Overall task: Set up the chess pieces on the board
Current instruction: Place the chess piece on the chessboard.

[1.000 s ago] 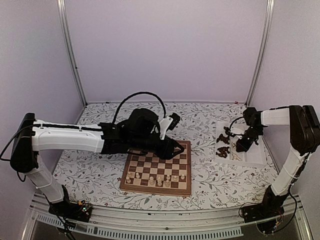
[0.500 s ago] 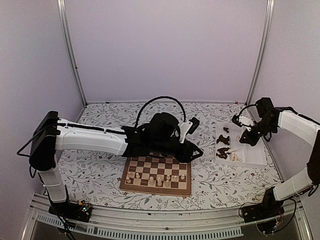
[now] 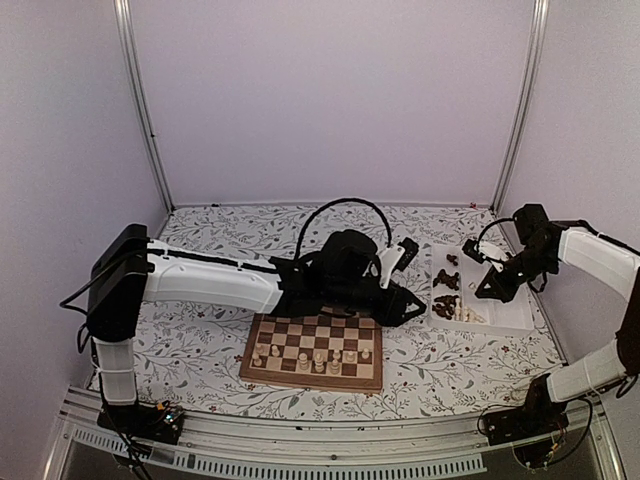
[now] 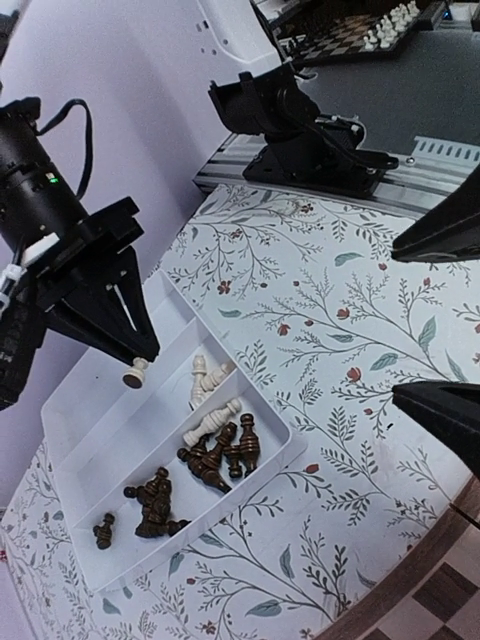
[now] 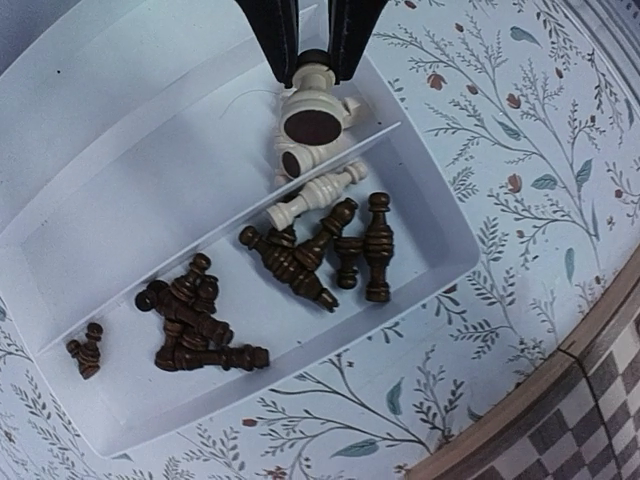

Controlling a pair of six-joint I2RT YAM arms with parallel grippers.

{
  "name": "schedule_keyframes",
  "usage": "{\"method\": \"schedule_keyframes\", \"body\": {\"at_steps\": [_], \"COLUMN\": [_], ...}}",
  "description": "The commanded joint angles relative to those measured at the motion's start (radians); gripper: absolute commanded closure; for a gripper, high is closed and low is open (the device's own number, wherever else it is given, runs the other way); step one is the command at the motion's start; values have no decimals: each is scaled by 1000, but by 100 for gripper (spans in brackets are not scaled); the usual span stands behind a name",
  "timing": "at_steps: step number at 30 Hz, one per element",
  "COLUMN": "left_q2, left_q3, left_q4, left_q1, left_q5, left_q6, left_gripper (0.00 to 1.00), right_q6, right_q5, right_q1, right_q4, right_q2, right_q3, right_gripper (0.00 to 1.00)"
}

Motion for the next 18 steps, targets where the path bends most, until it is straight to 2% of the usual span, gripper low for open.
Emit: {"method": "schedule_keyframes", "body": {"at_steps": [1,3,8,18], "left_q2": [-17,-41,-62,-31], "left_q3": [-22,-68,-157,-176], "left_q4": [77,142,316,405], "left_q1": [-7,7,46,58], "left_q5": [35,69,202,289], "left_q6": [-12,-62,-173,-248], "left_gripper": [58,58,57,57], "right_q6": [-74,-103,-98,-59], "right_q5": [-251,-308,-321,-324], "right_q1": [16,63,217,382], "right_q4": [-116,-138,-126,-147], "right_q2": [-41,-62,-100,-79], "right_q3": [43,42,45,117], "right_gripper": [95,95,94,93]}}
